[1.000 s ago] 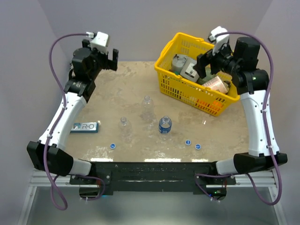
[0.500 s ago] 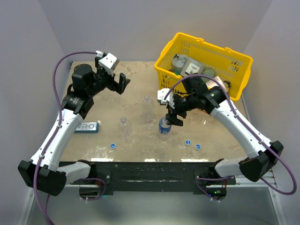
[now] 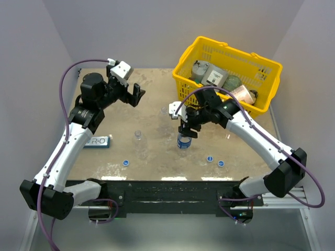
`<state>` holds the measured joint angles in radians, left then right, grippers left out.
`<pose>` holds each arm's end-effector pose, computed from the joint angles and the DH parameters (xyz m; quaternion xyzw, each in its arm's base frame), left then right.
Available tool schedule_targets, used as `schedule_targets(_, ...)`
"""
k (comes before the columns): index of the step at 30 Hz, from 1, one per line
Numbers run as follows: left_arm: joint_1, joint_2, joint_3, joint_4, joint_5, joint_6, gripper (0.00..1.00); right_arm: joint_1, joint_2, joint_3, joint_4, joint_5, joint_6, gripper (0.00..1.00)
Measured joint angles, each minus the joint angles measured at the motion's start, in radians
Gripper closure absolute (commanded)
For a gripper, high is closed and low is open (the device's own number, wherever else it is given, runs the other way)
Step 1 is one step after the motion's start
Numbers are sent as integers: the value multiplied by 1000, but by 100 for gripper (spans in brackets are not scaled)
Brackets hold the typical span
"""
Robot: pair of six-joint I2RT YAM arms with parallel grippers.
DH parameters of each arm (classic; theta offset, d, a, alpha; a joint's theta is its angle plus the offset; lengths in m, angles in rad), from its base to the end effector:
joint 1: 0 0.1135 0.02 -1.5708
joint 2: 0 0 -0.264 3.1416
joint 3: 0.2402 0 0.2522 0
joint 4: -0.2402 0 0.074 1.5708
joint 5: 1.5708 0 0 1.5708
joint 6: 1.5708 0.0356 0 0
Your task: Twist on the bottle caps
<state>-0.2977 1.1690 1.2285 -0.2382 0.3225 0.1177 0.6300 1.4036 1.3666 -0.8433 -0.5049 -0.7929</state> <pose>0.2489 -0.0882 0.4118 0.2569 0.7199 -0.1796 0.6192 0.2242 0.1848 0.3436 -0.6590 0.6349 0.2076 0.3457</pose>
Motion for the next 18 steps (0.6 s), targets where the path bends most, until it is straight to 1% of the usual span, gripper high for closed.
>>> schedule_targets(6,0,0,0,5,0,0,0,12,21,-39,6,17,-5,39)
schedule_targets(7,0,0,0,5,1,0,1,13,21,-44,6,18,-5,42)
schedule_targets(9,0,0,0,5,3,0,0,14,21,-53,6,18,-4,46)
schedule_targets(10,0,0,0,5,4,0,0,15,21,-57,6,19,-4,51)
schedule_targets(12,0,0,0,5,5,0,0,16,21,-64,8,19,-4,58)
schedule_targets(13,0,0,0,5,6,0,1,16,21,-65,11,14,0,67)
schedule_targets(15,0,0,-1,5,10,0,1,18,19,-66,19,11,10,75)
schedule_targets(16,0,0,-3,7,17,2,1,20,18,-66,23,8,13,86)
schedule_targets(18,0,0,-6,8,37,8,1,22,14,-66,22,13,16,97)
